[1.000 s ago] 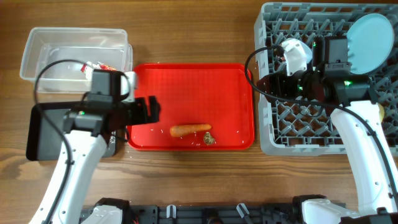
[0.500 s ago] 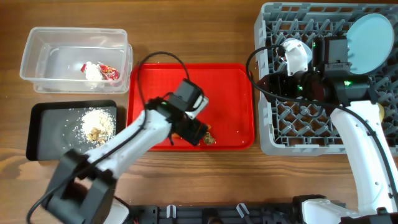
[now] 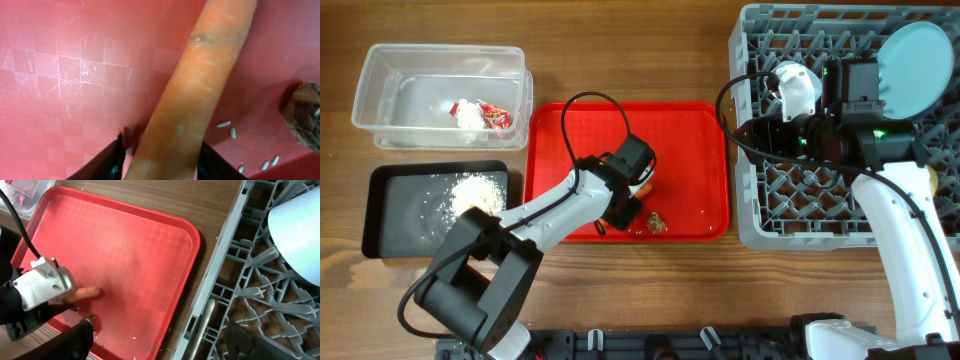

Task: Sort waste into correct bins and load items into the dishwasher rack
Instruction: 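Reach the left gripper to the carrot on the red tray and grasp, then carry the carrot left and drop it onto the black tray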

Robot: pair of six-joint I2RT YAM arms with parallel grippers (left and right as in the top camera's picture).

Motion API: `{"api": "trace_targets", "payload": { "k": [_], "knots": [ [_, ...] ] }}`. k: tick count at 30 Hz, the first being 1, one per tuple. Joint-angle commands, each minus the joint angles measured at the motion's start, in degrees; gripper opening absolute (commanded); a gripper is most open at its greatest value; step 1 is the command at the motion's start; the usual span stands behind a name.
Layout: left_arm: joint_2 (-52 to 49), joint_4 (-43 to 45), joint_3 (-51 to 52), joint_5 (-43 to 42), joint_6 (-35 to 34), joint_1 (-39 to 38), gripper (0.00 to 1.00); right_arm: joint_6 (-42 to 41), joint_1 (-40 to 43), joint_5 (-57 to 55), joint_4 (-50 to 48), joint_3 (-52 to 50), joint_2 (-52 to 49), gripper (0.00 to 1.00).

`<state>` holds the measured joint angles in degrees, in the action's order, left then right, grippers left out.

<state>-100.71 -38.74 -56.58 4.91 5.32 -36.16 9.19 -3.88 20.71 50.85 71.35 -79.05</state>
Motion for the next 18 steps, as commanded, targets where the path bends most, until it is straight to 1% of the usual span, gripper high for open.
{"api": "trace_targets", "payload": {
  "k": [1,3,4,7,11,12,13,14,18],
  "knots": [
    [-1.0,0.0,0.1,0.8,0.2,0.0,0.38,-0.4,-0.1,-0.3,0.2,0.3,-0.2,0.87],
    [-1.0,0.0,0.1,0.8,0.2,0.0,0.36,-0.4,-0.1,-0.3,0.2,0.3,-0.2,0.87],
    [-1.0,0.0,0.1,0.8,0.2,0.0,0.33,-0.4,-0.1,-0.3,0.2,0.3,-0.2,0.87],
    [-1.0,0.0,0.1,0.8,0.2,0.0,0.31,-0.4,-0.1,-0.3,0.2,0.3,-0.2,0.87],
    [-0.9,0.0,0.0,1.6,-0.7,0.1,0.24,-0.4,-0.1,-0.3,0.2,0.3,-0.2,0.87],
    [-0.8,0.0,-0.2,3.4,-3.2,0.2,0.24,-0.4,-0.1,-0.3,0.2,0.3,-0.2,0.87],
    [-0.5,-0.3,-0.5,5.4,-6.0,0.5,0.21,-0.4,-0.1,-0.3,0.2,0.3,-0.2,0.87],
    [0.2,-1.6,-1.5,8.0,-9.8,1.4,0.04,-0.4,-0.1,-0.3,0.2,0.3,-0.2,0.87],
    [3.9,-4.0,-3.2,9.8,-16.3,5.6,0.04,-0.3,-0.1,-0.3,0.2,0.3,-0.2,0.87]
  ]
}}
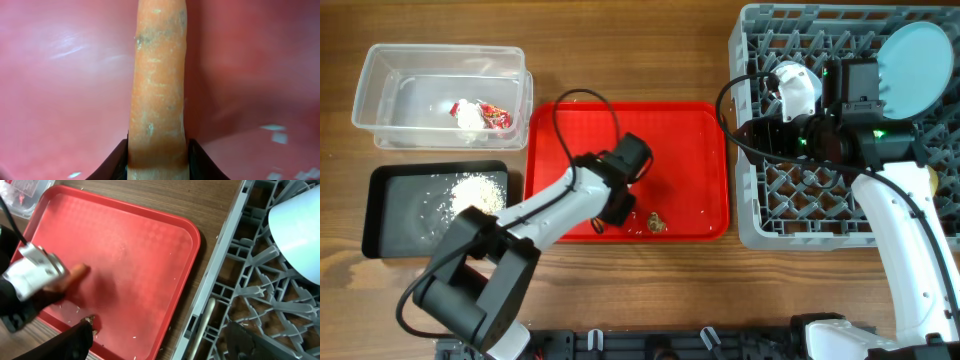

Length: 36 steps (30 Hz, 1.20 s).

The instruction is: Sort waste into correct bins and load items into the dishwasher rack

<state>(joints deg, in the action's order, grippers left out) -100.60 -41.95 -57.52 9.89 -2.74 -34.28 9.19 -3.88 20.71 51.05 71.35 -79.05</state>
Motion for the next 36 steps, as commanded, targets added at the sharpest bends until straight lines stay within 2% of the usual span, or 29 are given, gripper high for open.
{"api": "trace_targets", "payload": {
  "k": [1,7,14,25,31,36],
  "knots": [
    [5.1,-0.9,-2.2,4.8,-9.4,5.2,0.04,-0.3,-0.1,-0.3,0.0,0.3,-0.2,0.87],
    [15.1,-3.8,-2.2,4.8,-17.2,17.6,0.04,-0.3,-0.1,-0.4,0.0,0.3,-0.2,0.87],
    [23.1,-4.0,-2.2,4.7,-17.5,34.2,0.04,-0.3,-0.1,-1.4,0.0,0.3,-0.2,0.88],
    [18.6,-3.8,-1.7,-0.3,-26.3,57.7,0.04,-0.3,-0.1,-1.4,0.0,0.3,-0.2,0.87],
    [13.5,-3.0,-1.7,-0.2,-26.3,63.6,0.04,-0.3,-0.1,-1.4,0.0,0.3,-0.2,0.88],
    [8.1,-2.0,-1.7,-0.3,-26.3,64.6,0.04,-0.3,-0.1,-1.4,0.0,0.3,-0.2,0.88]
  ]
}}
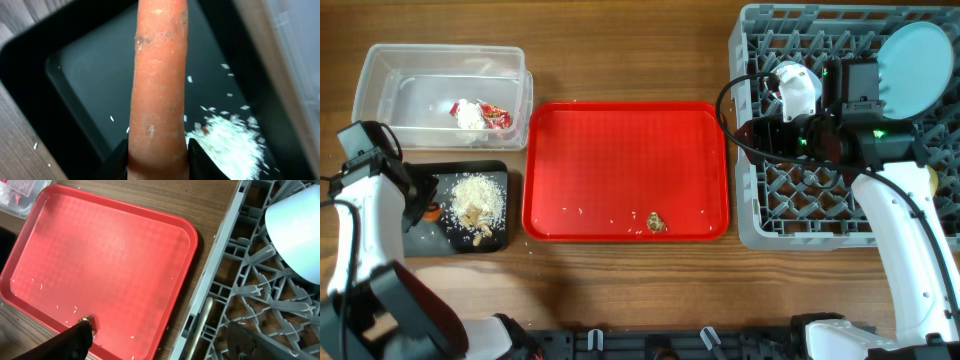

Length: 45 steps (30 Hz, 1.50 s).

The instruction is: Sort waste into correct bins and load items into the dishwasher rack

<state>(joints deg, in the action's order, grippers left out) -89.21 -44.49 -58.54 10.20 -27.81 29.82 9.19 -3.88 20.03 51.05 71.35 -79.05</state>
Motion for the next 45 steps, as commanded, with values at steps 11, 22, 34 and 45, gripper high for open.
{"api": "trace_targets", "payload": {
  "k": [11,22,34,45],
  "knots": [
    [-11.8,1.0,-0.7,-0.7,-1.2,0.5,0.12,-0.3,-0.1,-0.7,0.1,0.3,-0.2,0.88],
    [-11.4,0.9,-0.7,-3.3,-0.9,0.5,0.58,-0.3,-0.1,-0.7,0.3,0.3,-0.2,0.88],
    [4.9,1.4,-1.6,-12.6,3.7,-6.2,0.74,-0.3,-0.1,-0.7,0.2,0.3,-0.2,0.88],
    [4.2,5.1,-1.6,-20.2,9.4,-42.1,0.75,-0.3,-0.1,-1.0,1.1,0.3,-0.2,0.95]
  ]
}}
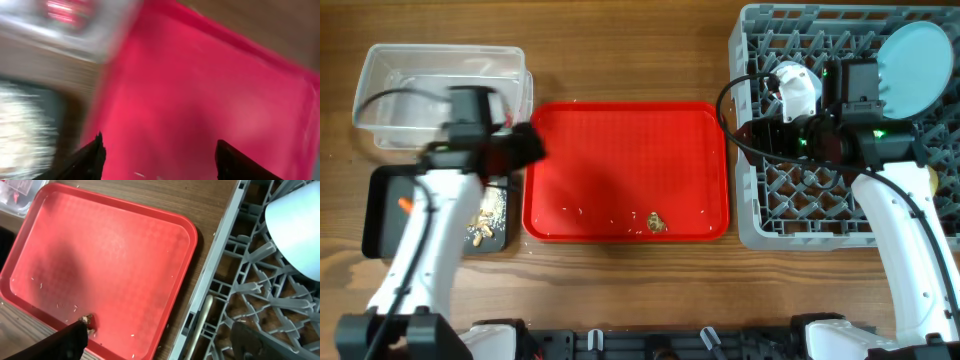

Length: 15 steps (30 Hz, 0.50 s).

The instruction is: Sort waste into correct bins and load items into the dishwasher rack

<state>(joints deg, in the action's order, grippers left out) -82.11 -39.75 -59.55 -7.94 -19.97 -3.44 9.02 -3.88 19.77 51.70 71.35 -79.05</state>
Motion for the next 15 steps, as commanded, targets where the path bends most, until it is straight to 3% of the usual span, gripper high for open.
{"api": "trace_targets", "payload": {
  "k": [1,4,6,10,15],
  "knots": [
    [-4.3,0.4,-0.6,-2.1,1.6,-12.1,0.77,-0.2,-0.1,-0.8,0.5,0.3,-0.2,0.95],
    [-8.0,0.3,-0.6,-2.1,0.1,-19.7,0.82,-3.3,-0.1,-6.0,0.9,0.3,-0.2,0.95],
    [-12.7,0.4,-0.6,-2.1,0.0,-27.1,0.84,-16.3,2.2,-23.0,2.0,0.3,-0.2,1.00],
    [-16.6,0.6,-0.6,-2.1,-0.6,-34.9,0.87,-16.6,10.6,-16.7,3.0,0.3,-0.2,1.00],
    [-18.2,0.6,-0.5,-0.9,-1.5,-38.9,0.89,-16.6,11.5,-16.0,3.2,0.3,-0.2,1.00]
  ]
}}
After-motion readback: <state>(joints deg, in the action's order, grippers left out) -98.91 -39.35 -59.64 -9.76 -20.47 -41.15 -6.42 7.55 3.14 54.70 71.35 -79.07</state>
